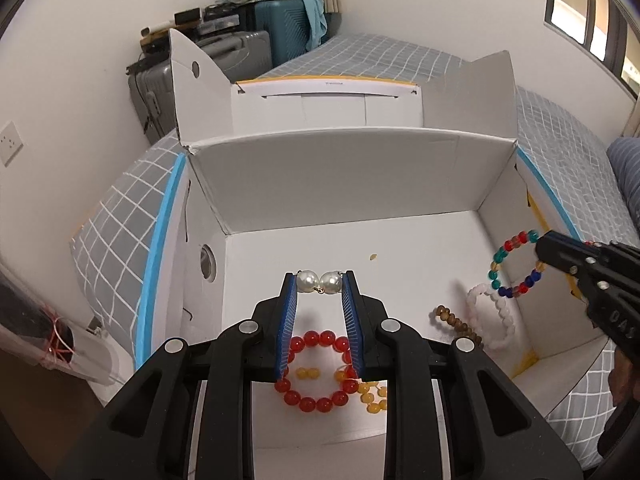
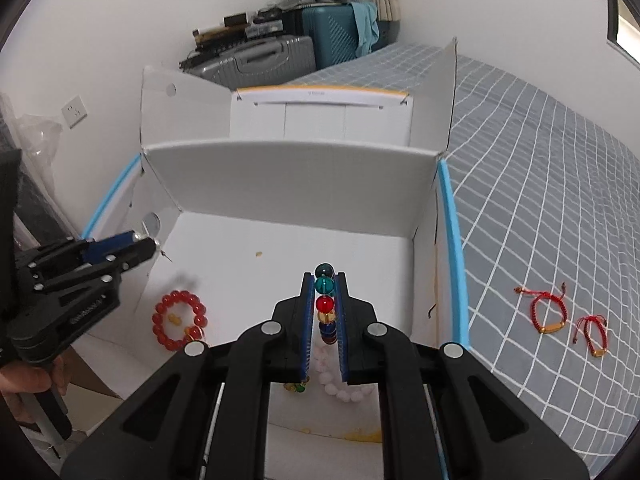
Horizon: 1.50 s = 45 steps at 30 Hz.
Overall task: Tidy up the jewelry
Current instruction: 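Open both tools to drop the pearls and bracelet into the box, then move both tools back over the red string bracelets on the bed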
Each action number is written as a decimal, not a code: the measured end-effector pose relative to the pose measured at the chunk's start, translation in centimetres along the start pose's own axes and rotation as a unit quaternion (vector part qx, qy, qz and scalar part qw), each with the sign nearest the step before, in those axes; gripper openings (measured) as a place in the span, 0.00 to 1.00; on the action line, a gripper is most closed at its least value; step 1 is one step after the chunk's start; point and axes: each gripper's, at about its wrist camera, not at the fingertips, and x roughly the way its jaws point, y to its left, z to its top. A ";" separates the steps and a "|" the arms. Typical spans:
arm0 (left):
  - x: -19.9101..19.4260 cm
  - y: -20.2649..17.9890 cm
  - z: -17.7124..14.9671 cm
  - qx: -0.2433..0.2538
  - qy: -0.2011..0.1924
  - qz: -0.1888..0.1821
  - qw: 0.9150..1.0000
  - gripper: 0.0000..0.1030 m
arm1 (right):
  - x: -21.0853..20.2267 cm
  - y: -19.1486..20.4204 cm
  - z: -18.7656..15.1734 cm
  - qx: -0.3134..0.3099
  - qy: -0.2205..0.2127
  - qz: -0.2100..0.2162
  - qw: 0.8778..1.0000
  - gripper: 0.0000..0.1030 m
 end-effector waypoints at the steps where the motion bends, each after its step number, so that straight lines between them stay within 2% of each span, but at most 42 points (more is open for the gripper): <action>1: 0.0 0.0 0.0 0.001 0.000 -0.002 1.000 0.22 | 0.2 -0.1 -0.2 -0.001 0.003 -0.002 1.000 0.09; 10: -0.1 -0.3 0.1 0.001 0.004 -0.005 1.000 0.24 | 0.7 0.0 -0.7 -0.002 0.010 -0.002 1.000 0.11; 13: -0.2 -0.2 0.1 -0.001 0.000 -0.003 1.000 0.37 | 0.4 0.2 -0.6 -0.007 0.005 -0.007 1.000 0.11; 14: -0.3 -0.2 0.1 -0.003 -0.001 -0.004 1.000 0.41 | 0.1 0.2 -0.6 -0.009 0.001 -0.007 1.000 0.17; 15: -0.4 -0.2 0.1 -0.006 -0.003 -0.006 1.000 0.42 | -0.1 0.3 -0.5 -0.011 -0.003 -0.005 1.000 0.29; 17: -0.6 -0.2 0.2 -0.008 -0.008 -0.009 1.000 0.54 | -0.6 0.2 -0.4 -0.012 -0.014 -0.003 1.000 0.44; 19: -0.9 -0.3 0.3 -0.009 -0.014 -0.009 1.000 0.58 | -1.1 0.0 -0.4 -0.011 -0.021 -0.007 1.000 0.48; 23: -1.4 -0.9 0.7 -0.010 -0.025 -0.013 1.000 0.71 | -2.0 -0.9 -0.3 -0.007 -0.035 -0.017 0.999 0.66; 30: -2.1 -3.2 1.4 0.002 -0.043 -0.019 0.999 0.83 | -3.6 -3.8 -0.3 0.008 -0.053 -0.046 0.997 0.76; 35: -2.6 -5.9 2.1 0.011 -0.057 -0.047 0.997 0.94 | -5.1 -6.6 -0.7 0.024 -0.069 -0.064 0.995 0.85; 39: -2.9 -8.8 2.4 0.032 -0.064 -0.055 0.996 0.94 | -6.2 -9.7 -1.4 0.041 -0.075 -0.085 0.993 0.91; 45: -3.0 -13.8 3.3 0.052 -0.067 -0.088 0.993 0.94 | -7.8 -14.4 -2.7 0.069 -0.083 -0.129 0.986 0.92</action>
